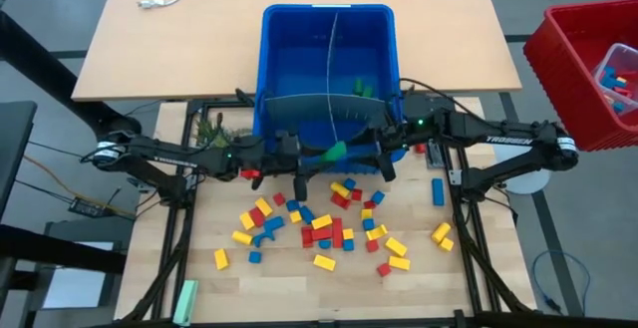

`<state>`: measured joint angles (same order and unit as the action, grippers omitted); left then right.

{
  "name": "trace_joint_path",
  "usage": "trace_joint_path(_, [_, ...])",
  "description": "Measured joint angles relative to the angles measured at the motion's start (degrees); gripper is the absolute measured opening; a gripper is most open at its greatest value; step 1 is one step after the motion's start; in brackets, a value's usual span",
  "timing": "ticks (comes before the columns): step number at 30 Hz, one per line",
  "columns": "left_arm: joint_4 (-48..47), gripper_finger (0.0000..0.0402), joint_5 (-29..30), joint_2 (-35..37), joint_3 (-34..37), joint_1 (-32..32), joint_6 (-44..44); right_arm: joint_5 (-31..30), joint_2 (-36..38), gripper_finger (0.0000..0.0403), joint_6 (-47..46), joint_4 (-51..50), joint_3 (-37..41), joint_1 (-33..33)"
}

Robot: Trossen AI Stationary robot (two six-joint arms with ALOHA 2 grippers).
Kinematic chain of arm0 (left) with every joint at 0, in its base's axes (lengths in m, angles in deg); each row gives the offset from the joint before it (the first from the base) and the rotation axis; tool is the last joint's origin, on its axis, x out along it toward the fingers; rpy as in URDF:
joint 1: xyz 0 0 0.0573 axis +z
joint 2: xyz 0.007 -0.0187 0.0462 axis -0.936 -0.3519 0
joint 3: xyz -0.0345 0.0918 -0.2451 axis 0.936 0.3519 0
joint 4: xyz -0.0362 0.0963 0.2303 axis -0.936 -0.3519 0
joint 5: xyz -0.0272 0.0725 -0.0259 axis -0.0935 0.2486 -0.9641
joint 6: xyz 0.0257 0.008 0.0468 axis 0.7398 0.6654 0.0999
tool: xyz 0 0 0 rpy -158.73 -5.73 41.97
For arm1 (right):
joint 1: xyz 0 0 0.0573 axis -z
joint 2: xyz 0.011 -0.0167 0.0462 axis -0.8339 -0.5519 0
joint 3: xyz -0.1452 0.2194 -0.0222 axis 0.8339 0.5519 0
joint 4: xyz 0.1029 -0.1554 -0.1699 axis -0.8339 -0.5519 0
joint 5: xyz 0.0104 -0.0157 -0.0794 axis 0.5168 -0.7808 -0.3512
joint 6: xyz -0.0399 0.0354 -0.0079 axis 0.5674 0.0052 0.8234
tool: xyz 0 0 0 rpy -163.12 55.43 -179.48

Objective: Sort blocks
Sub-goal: Put the green block with the other green blocks into the blue bin

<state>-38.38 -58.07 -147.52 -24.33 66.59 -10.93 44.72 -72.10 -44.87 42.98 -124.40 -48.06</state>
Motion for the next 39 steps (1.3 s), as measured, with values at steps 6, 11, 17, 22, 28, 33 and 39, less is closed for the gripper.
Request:
trace_joint_path(6, [3.4, 0.0135, -0.5, 1.2, -0.1, 0.0, 1.0, -0.1, -1.2, 0.0226, 1.4, 5.1, 0.0, -1.5])
trace_joint_path(11, [3.2, 0.0136, -0.5, 1.1, 0.0, 0.1, 0.9, -1.7, -4.0, 0.0226, 2.1, 12.5, 0.0, -1.7])
trace_joint_path(17, [1.4, 0.0143, -0.6, 1.2, 0.0, 0.1, 0.8, 0.5, -7.5, 0.0226, 2.3, 15.1, 0.0, -1.7])
trace_joint_path(22, [1.5, 0.0141, -0.9, 1.2, -0.1, 0.0, 1.4, 1.7, -6.7, 0.0226, 1.7, 16.6, 0.1, -1.7])
trace_joint_path(28, [-0.8, 0.0141, -0.3, 0.9, 0.1, 0.2, 2.3, 1.5, -3.8, 0.0226, 1.8, 18.4, 0.0, -1.6])
trace_joint_path(33, [0.6, 0.0141, 0.1, 1.0, 0.1, 0.2, 2.4, 0.3, -4.5, 0.0226, 2.3, 19.3, 0.0, -1.8])
trace_joint_path(39, [2.4, 0.0141, -0.7, 0.9, 0.1, 0.2, 2.3, -0.5, -5.0, 0.0226, 2.5, 18.4, 0.0, -1.8])
